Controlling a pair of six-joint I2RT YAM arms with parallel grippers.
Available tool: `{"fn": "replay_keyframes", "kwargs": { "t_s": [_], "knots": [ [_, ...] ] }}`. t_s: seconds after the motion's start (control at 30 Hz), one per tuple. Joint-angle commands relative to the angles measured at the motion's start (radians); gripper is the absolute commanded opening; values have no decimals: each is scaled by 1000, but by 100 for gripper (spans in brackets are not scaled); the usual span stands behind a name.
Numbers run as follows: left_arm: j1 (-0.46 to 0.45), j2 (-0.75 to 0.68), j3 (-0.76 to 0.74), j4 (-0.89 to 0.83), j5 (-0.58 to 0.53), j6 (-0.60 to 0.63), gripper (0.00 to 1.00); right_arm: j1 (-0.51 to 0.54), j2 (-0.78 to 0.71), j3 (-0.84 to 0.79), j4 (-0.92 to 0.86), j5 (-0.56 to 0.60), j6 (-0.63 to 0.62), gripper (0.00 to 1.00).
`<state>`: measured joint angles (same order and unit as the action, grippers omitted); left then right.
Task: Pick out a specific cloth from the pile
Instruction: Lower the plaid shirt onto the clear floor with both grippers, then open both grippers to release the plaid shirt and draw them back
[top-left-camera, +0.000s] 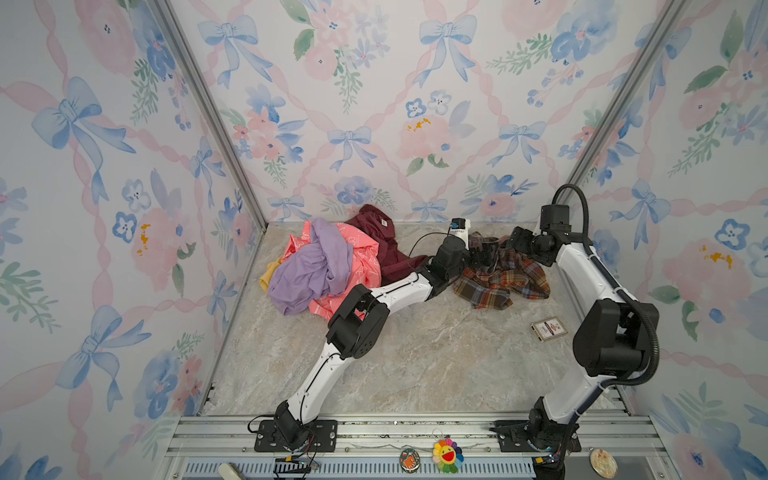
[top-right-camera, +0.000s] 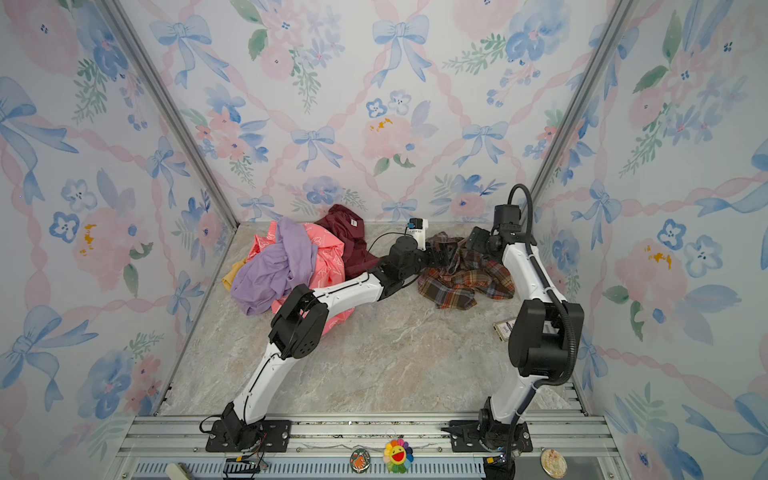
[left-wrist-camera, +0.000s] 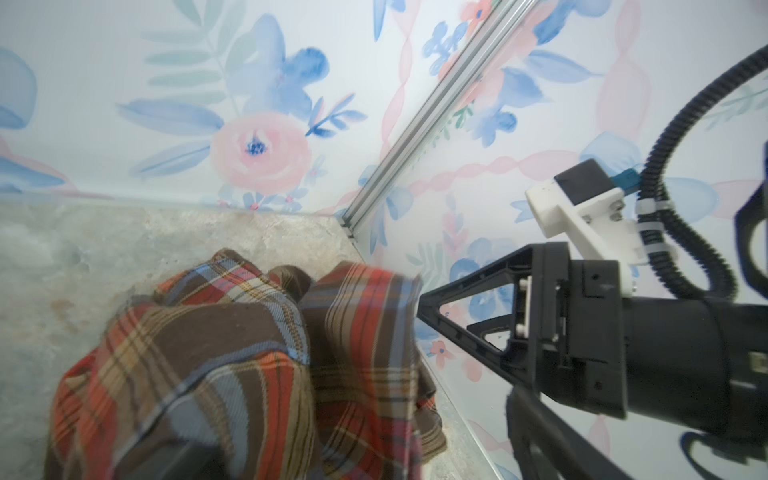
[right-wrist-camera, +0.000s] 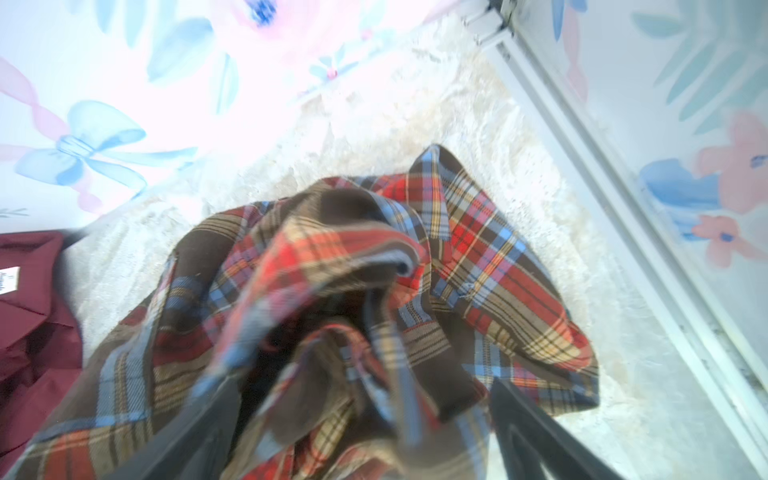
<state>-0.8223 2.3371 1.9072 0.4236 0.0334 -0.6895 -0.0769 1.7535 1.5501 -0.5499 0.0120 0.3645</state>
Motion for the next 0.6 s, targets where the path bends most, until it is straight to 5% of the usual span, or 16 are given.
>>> {"fn": "replay_keyframes", "kwargs": {
  "t_s": [0.0, 0.17, 0.3, 0.57],
  "knots": [
    [19, -84, -50, -6, 53, 79, 98, -16, -27, 2, -97, -10, -52, 97],
    [42, -196, -189, -33, 110, 112, 98, -43, -131, -107, -105, -37, -68, 97],
    [46, -135, -162, -42, 191, 75, 98, -50, -232, -233, -39, -17, -33, 97],
    [-44, 171, 199, -189, 231, -12, 97, -46, -399, -482, 175, -128, 49, 97]
  ]
}}
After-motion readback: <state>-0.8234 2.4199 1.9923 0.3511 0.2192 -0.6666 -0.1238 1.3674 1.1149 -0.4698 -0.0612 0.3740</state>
